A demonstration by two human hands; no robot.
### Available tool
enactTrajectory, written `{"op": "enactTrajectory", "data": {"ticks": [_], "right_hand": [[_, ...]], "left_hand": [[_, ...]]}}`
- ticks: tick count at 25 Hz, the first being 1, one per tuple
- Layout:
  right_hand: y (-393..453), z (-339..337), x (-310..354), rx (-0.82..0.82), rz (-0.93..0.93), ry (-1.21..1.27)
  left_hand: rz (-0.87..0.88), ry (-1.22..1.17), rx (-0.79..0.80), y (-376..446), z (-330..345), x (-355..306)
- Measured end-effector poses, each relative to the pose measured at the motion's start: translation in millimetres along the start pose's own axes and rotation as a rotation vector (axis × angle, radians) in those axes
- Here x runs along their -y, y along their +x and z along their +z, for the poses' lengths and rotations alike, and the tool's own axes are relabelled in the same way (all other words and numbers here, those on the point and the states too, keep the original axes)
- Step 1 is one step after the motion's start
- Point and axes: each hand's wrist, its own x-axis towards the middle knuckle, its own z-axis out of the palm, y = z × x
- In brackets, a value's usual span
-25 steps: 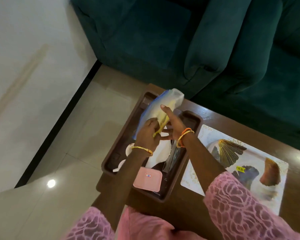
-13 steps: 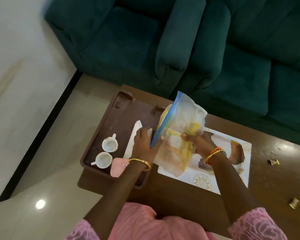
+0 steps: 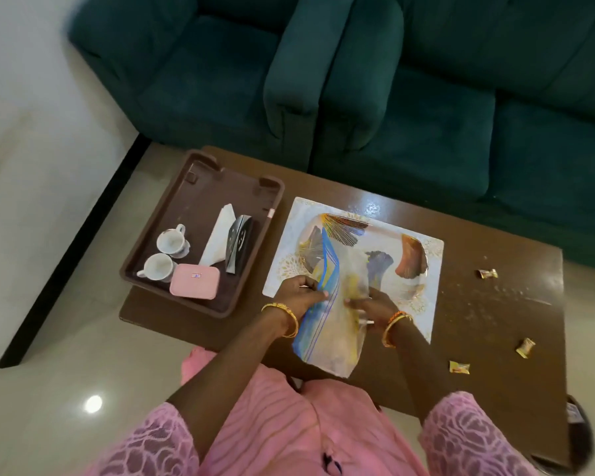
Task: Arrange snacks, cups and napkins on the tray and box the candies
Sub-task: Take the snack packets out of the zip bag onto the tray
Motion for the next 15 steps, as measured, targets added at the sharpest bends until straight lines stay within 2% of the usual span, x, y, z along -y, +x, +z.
{"op": "enactTrajectory", "data": {"ticks": [4, 6, 9, 13, 15], "right_hand": [[-13.4, 0.9, -32.8, 0.043, 0.002, 0.095], [-25.1, 1.5, -38.5, 0.058, -0.034, 0.123], [-40.0, -2.0, -39.4, -0.005, -0.098, 0.192], [-46.1, -10.9, -38.6, -0.188, -0.223, -0.064], [-47.5, -17.5, -39.0, -0.302, -0.260, -0.206]], "left_hand": [[0.011, 0.035, -0.126, -15.9, 24.1, 22.2], [-0.002, 0.024, -0.121, -22.9, 31.5, 29.7], [-0.017, 0.030, -0.084, -30.0, 41.0, 35.7], [-0.067, -0.053, -0.036, -40.4, 50.0, 41.1], [-0.026, -0.072, -0.127, -45.8, 48.4, 40.5]]}}
